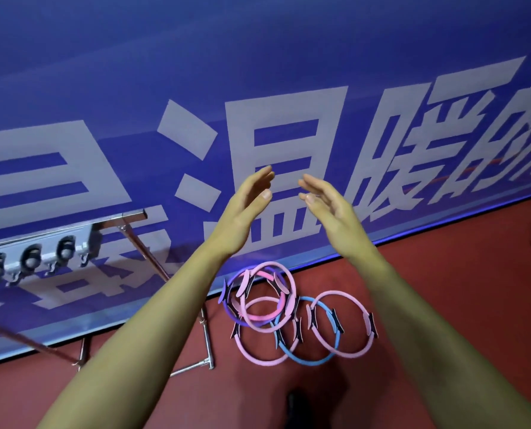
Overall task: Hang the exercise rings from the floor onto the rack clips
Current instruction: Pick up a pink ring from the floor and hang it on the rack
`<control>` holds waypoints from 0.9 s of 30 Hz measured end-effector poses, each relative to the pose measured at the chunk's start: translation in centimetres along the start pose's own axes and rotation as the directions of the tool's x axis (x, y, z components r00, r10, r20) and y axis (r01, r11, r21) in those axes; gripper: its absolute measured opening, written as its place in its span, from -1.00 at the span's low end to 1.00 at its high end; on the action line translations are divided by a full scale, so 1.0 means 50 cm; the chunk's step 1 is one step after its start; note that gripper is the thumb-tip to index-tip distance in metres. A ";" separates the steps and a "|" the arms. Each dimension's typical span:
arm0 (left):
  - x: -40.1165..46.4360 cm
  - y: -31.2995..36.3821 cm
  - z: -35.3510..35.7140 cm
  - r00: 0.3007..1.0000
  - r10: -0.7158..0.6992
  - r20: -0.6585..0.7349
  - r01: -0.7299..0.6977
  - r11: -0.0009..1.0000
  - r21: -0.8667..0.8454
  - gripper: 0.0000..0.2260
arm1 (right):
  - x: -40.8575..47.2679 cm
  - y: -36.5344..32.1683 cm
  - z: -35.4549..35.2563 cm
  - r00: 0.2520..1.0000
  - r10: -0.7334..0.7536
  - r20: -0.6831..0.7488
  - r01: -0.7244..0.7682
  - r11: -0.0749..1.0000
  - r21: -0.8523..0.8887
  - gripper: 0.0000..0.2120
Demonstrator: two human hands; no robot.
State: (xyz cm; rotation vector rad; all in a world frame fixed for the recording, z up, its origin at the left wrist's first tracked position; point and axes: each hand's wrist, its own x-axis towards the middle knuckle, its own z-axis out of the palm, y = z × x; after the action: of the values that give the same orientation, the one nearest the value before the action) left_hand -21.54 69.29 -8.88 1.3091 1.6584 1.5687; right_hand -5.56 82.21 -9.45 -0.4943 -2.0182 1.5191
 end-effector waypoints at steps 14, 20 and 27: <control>0.259 -0.355 0.048 0.994 -0.081 -0.068 0.083 0.996 0.020 -0.54 | 0.286 0.407 -0.049 0.985 0.134 0.104 -0.137 0.990 0.025 -0.53; 0.256 -0.596 0.049 0.977 -0.201 -0.069 0.200 0.980 -0.015 -0.56 | 0.314 0.640 0.021 0.969 0.224 0.099 -0.226 0.974 0.008 -0.55; 0.192 -0.883 0.036 0.952 -0.296 -0.072 0.294 0.955 -0.033 -0.55 | 0.273 0.975 0.168 0.920 0.373 0.117 -0.378 0.925 0.021 -0.57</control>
State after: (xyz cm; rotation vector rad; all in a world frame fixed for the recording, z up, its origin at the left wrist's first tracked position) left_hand -36.99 84.27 -48.66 0.9470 1.7837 1.4661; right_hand -23.38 98.17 -54.85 -0.8363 -2.0513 1.8480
